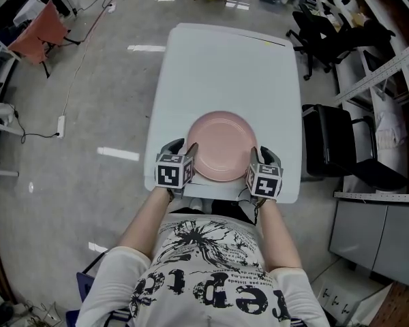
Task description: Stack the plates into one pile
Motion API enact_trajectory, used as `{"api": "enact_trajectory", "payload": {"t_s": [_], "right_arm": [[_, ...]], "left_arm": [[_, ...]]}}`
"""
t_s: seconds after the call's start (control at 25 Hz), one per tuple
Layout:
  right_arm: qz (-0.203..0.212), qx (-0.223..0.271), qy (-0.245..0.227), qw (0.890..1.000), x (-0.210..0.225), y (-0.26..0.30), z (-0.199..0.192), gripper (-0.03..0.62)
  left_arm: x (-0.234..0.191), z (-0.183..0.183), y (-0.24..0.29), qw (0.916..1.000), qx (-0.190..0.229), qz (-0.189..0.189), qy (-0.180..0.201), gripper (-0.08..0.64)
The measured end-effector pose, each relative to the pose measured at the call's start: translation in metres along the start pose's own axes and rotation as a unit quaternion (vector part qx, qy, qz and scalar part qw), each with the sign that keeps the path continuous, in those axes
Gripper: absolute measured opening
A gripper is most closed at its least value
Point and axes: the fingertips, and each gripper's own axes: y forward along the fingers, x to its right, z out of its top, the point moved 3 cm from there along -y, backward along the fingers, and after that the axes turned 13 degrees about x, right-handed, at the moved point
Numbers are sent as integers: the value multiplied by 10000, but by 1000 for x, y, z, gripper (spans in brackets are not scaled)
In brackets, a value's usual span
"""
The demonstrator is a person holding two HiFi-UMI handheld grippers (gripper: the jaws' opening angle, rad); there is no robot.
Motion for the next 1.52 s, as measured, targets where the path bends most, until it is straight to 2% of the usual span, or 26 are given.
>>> {"api": "enact_trajectory", "payload": {"t_s": [0.08,0.2,0.24,0.4,0.48,0.6,0.76,0.96,1.08,1.2,1.36,1.52], "right_arm": [[59,90,47,9999,0,-3,9,9],[252,286,8,9993,-4,-11,25,8],[346,394,-54,9986,-7,-14,32,7],[998,1054,-223,9892,-29,-30,65,6],[1212,1368,-287,9827,-41,-39,82,6],[1410,1831,-449,9719,-52,-55,107,5],[1573,2421,-694,9549,-63,-74,138,5],[1686,2778,-706,9431,-65,-90,156,5],[1695,2881,-741,9396,-66,-91,160,5],[1655,2883,-767,9400,-67,-91,157,5],[1723,2807,-745,9412,-67,-90,149,5],[1769,2789,-711,9412,-68,-92,148,4]], "left_arm": [[2,8,-3,9998,186,-92,46,150],[6,21,-11,9983,558,-178,-6,32],[8,26,-13,9975,658,-248,-15,12],[21,48,-21,9930,949,-678,161,12],[29,63,-28,9880,1201,-944,204,12],[46,90,-43,9757,1710,-1364,136,12],[58,123,-66,9566,2358,-1699,211,12],[70,149,-94,9264,3118,-1974,746,12],[73,157,-101,9162,3284,-2003,1123,12],[75,154,-99,9139,3286,-2037,1240,14],[77,148,-96,9194,3192,-2008,1115,12],[81,148,-93,9193,3170,-2024,1158,12]]}}
